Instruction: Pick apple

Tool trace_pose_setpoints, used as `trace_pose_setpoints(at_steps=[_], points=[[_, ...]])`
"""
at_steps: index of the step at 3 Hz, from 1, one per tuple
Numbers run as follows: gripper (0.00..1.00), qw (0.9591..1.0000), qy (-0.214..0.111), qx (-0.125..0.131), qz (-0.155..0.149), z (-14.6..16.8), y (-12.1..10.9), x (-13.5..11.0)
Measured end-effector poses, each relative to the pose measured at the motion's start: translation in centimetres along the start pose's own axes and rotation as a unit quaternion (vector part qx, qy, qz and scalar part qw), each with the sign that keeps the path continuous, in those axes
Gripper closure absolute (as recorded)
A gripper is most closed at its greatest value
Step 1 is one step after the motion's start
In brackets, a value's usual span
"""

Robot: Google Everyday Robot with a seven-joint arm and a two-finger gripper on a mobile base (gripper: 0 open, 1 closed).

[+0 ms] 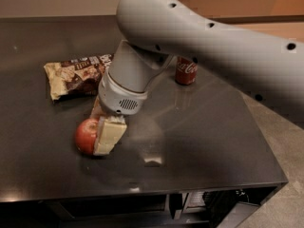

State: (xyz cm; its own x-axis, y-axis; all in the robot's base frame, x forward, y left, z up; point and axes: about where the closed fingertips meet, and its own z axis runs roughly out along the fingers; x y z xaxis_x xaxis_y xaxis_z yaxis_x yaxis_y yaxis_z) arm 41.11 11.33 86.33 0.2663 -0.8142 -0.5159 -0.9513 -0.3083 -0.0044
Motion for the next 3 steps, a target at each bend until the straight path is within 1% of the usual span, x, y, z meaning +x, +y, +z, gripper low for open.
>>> trace_pose_setpoints(at_steps=[1, 3], points=[[1.0, 0.9999, 0.006, 0.007, 0.005, -2.7, -0.8, 0.9], [1.0, 0.9996, 0.023, 0.019, 0.002, -6.7, -1.7, 2.1]])
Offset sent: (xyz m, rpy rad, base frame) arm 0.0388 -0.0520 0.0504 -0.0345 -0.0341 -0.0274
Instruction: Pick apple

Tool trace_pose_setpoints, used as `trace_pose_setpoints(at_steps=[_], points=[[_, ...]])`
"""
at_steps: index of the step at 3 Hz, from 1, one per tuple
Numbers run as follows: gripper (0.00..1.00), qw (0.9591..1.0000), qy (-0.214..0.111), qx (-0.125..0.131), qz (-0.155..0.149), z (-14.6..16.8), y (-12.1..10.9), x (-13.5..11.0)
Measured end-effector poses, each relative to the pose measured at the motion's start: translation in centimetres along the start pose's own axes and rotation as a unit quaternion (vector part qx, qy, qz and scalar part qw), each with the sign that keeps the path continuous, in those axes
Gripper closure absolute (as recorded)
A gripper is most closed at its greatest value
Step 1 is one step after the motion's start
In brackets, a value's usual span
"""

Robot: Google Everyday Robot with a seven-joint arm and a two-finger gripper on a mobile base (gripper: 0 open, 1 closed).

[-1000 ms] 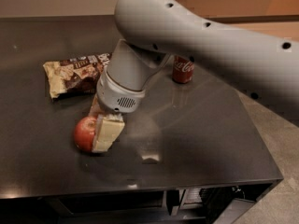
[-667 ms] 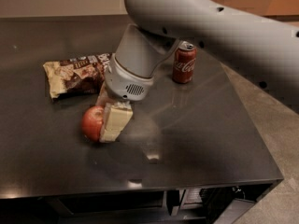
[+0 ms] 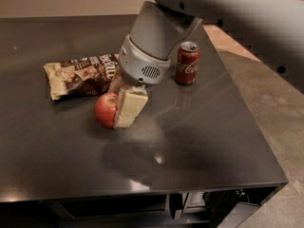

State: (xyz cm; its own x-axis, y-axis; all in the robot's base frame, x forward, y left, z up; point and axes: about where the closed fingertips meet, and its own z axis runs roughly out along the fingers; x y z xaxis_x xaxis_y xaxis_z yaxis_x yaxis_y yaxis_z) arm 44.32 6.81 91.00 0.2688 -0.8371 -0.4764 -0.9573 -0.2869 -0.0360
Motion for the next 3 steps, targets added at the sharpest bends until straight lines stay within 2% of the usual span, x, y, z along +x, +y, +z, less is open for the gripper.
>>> trace_pose_setpoints(at_steps=[1, 2, 3], points=[[1.0, 0.9999, 0.009, 0.011, 0.006, -1.6, -0.9, 1.1], [1.0, 0.9992, 0.018, 0.021, 0.031, -3.5, -2.6, 3.9], [1.0, 0.9992, 0.018, 0.021, 0.031, -3.5, -2.6, 3.9]])
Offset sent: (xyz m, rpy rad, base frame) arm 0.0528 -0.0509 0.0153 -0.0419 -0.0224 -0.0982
